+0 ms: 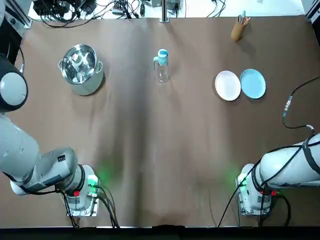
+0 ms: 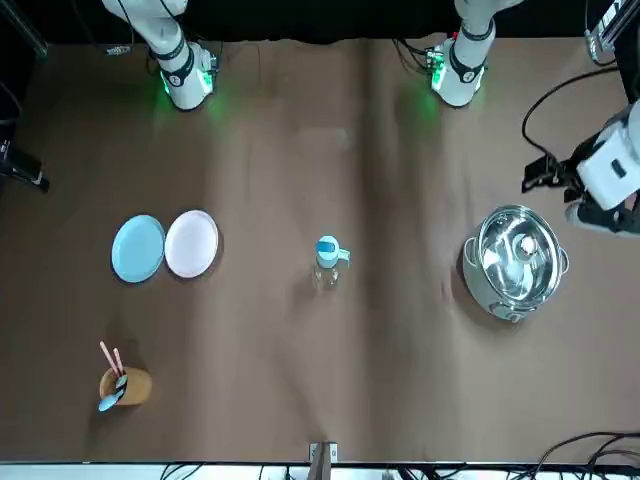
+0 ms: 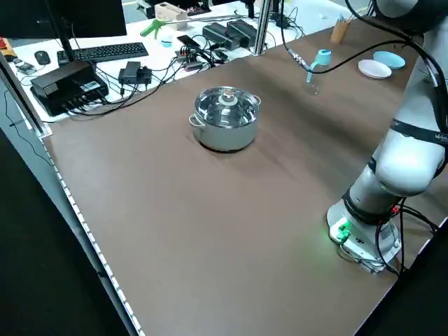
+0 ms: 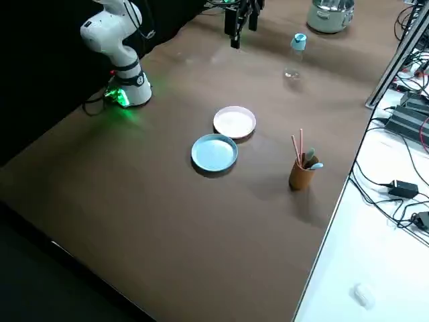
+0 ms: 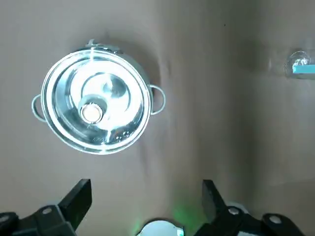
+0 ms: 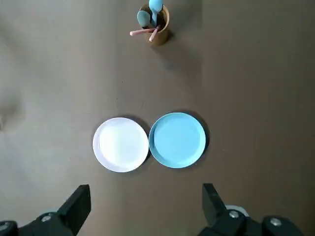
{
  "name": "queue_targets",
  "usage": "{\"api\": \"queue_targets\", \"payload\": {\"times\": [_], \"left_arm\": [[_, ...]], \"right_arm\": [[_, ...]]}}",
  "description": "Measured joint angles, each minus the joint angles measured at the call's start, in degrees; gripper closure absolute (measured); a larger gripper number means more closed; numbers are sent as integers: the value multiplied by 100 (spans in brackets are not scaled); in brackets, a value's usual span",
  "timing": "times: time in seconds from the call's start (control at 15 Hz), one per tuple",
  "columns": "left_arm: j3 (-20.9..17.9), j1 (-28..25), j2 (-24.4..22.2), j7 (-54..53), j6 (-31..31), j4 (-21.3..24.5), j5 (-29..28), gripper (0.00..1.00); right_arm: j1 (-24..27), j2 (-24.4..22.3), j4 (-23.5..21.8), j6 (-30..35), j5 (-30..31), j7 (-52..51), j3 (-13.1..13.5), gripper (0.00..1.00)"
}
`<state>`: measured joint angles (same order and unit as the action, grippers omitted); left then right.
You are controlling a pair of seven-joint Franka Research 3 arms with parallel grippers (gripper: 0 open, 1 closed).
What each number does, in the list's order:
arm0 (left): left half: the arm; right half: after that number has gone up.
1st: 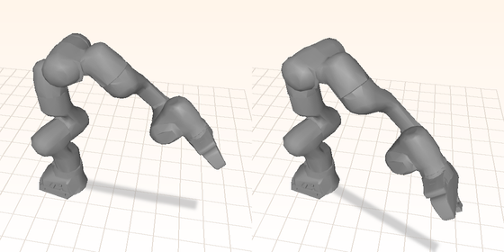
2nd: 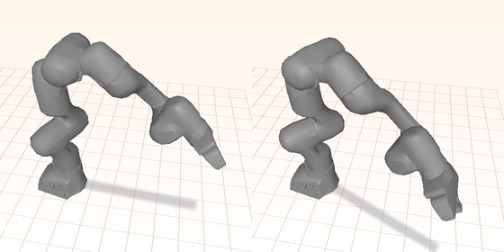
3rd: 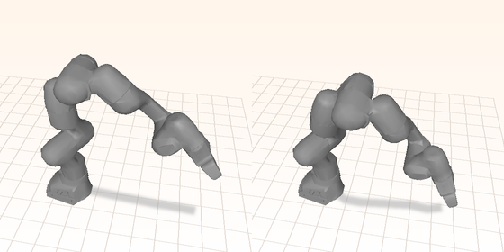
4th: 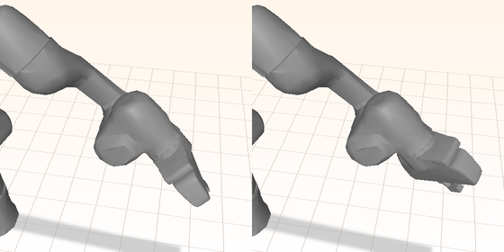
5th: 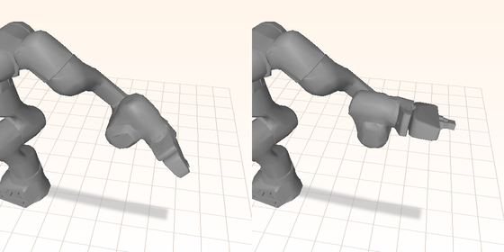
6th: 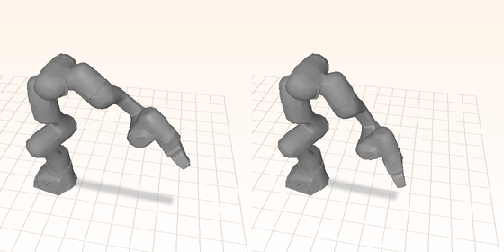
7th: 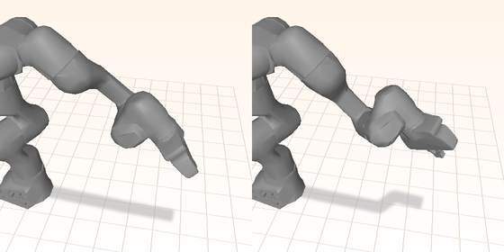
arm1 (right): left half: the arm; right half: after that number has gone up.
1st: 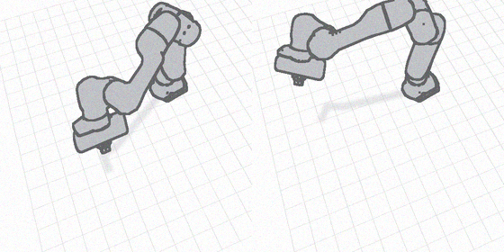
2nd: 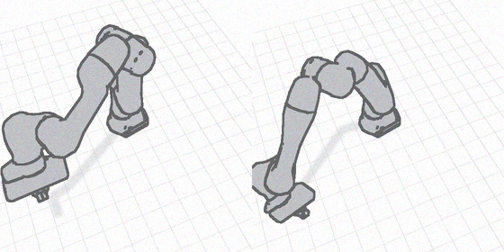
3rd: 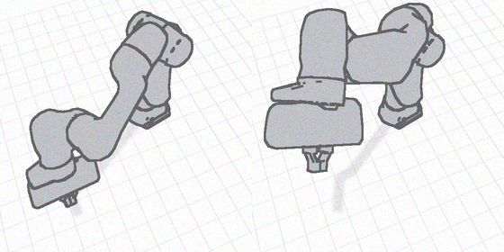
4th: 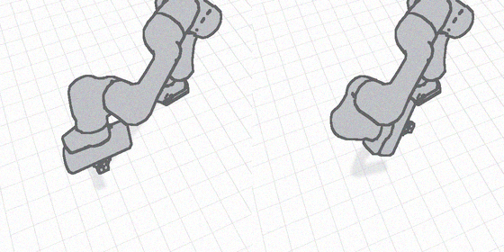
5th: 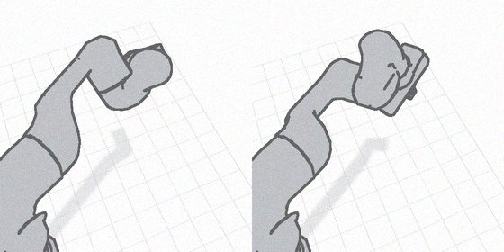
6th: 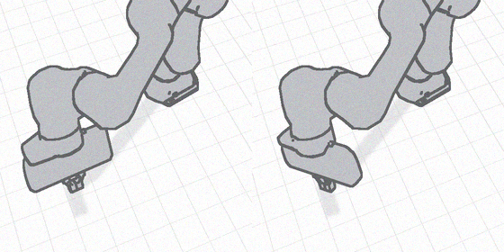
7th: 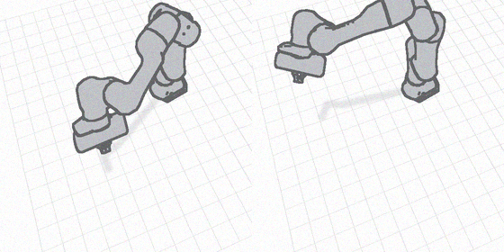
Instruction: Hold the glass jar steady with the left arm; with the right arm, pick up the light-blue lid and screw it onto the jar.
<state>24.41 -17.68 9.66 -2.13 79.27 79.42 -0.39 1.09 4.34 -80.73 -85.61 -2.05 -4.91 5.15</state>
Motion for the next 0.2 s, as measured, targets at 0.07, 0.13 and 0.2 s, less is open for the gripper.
{"api": "queue_targets", "payload": {"times": [0.07, 0.13, 0.2], "left_arm": [[0, -20, -61, -1, -53, -5, -40, 1], [0, -28, -105, -5, -82, -5, -166, 1], [6, -27, -129, -13, -93, -5, -309, 1]], "right_arm": [[0, 0, -1, 0, 0, 0, 0, 0], [0, 0, -2, 0, 0, 0, 0, 0], [0, 0, -4, 0, 1, 0, 0, 0]]}}
